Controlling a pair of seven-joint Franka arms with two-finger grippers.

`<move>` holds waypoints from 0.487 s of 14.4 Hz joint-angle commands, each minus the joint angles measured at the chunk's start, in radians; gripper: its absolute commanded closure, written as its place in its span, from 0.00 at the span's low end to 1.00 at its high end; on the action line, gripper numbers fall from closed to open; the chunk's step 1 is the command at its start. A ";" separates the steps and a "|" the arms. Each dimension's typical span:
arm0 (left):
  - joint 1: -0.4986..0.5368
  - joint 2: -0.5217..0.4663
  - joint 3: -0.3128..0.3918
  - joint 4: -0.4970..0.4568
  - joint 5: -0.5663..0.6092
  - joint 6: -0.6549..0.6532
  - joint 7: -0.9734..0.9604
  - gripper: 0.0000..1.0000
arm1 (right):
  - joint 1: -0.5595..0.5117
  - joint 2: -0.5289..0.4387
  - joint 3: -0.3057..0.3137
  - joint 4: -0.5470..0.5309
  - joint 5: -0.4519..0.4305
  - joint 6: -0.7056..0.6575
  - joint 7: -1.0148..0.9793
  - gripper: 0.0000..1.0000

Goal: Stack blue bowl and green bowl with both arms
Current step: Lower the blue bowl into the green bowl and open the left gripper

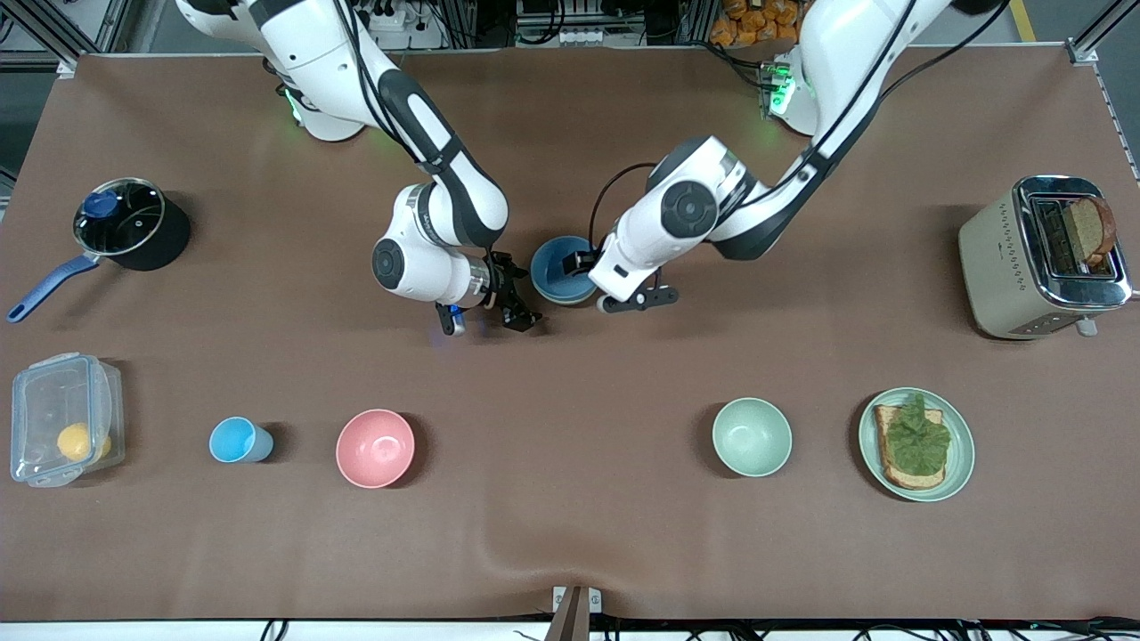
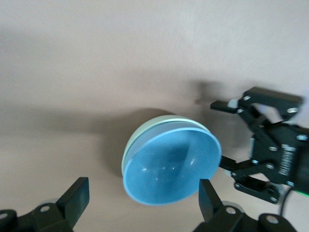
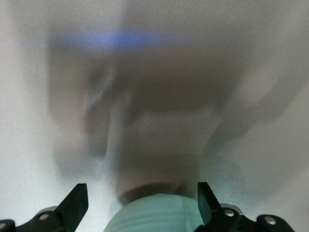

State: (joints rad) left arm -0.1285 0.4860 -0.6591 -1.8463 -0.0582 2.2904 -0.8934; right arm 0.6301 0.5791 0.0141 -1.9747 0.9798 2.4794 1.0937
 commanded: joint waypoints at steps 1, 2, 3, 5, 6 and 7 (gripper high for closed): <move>0.067 -0.168 0.004 -0.025 0.023 -0.092 -0.025 0.00 | -0.007 -0.016 0.001 -0.009 0.023 -0.008 -0.023 0.00; 0.084 -0.208 0.004 -0.024 0.023 -0.116 -0.024 0.00 | -0.007 -0.019 0.000 -0.009 0.023 -0.008 -0.025 0.00; 0.110 -0.248 0.004 -0.024 0.023 -0.141 -0.022 0.00 | -0.009 -0.024 -0.002 -0.009 0.019 -0.010 -0.031 0.00; 0.159 -0.314 0.004 -0.019 0.035 -0.192 -0.021 0.00 | -0.029 -0.041 -0.003 -0.007 0.016 -0.052 -0.072 0.00; 0.176 -0.331 0.004 0.002 0.066 -0.242 -0.019 0.00 | -0.045 -0.054 -0.006 -0.007 0.011 -0.083 -0.087 0.00; 0.187 -0.336 0.004 0.045 0.110 -0.318 -0.019 0.00 | -0.068 -0.067 -0.006 -0.007 -0.003 -0.121 -0.093 0.00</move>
State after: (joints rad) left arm 0.0356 0.1904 -0.6526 -1.8347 -0.0130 2.0702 -0.8966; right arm 0.6088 0.5604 0.0048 -1.9680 0.9790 2.4248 1.0364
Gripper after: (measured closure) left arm 0.000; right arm 0.000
